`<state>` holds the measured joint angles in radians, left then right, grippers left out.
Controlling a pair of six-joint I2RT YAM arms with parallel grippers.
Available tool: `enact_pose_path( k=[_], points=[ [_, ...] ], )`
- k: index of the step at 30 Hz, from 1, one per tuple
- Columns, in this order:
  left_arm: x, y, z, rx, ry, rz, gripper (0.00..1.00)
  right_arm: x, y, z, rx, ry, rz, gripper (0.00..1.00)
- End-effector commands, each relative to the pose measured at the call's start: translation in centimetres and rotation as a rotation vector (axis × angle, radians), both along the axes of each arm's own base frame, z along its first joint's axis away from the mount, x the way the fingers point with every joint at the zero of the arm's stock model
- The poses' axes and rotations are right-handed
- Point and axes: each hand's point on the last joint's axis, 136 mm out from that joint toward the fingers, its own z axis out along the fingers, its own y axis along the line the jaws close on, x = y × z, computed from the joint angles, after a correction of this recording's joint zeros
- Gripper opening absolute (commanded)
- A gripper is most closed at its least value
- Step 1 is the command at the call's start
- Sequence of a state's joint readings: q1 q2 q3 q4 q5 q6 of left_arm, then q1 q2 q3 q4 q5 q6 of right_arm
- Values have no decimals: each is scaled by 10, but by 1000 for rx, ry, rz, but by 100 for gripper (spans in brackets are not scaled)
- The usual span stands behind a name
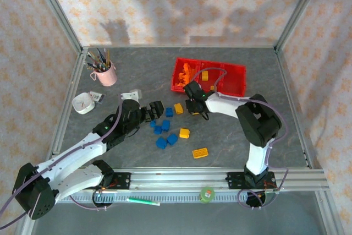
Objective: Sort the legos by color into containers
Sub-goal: Pick up the lego from the center of the table, then place the lego in the container.
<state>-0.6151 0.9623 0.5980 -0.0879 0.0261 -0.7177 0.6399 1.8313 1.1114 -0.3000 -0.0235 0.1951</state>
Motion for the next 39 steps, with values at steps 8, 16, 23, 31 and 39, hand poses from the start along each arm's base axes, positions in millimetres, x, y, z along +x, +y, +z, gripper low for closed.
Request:
enact_pose_path(
  k=[8, 16, 23, 31, 39],
  points=[
    [20, -24, 34, -59, -58, -48, 99, 45, -46, 83, 116, -127, -190, 28],
    [38, -37, 45, -61, -82, -59, 99, 114, -72, 94, 104, -181, -310, 29],
    [46, -44, 44, -44, -75, -67, 99, 150, -81, 99, 85, -211, -358, 40],
    [43, -42, 45, -34, -68, -75, 99, 127, -60, 120, 137, -226, -290, 57],
    [23, -19, 40, -2, -63, -36, 99, 54, -14, 112, 160, -199, -136, 66]
  ],
)
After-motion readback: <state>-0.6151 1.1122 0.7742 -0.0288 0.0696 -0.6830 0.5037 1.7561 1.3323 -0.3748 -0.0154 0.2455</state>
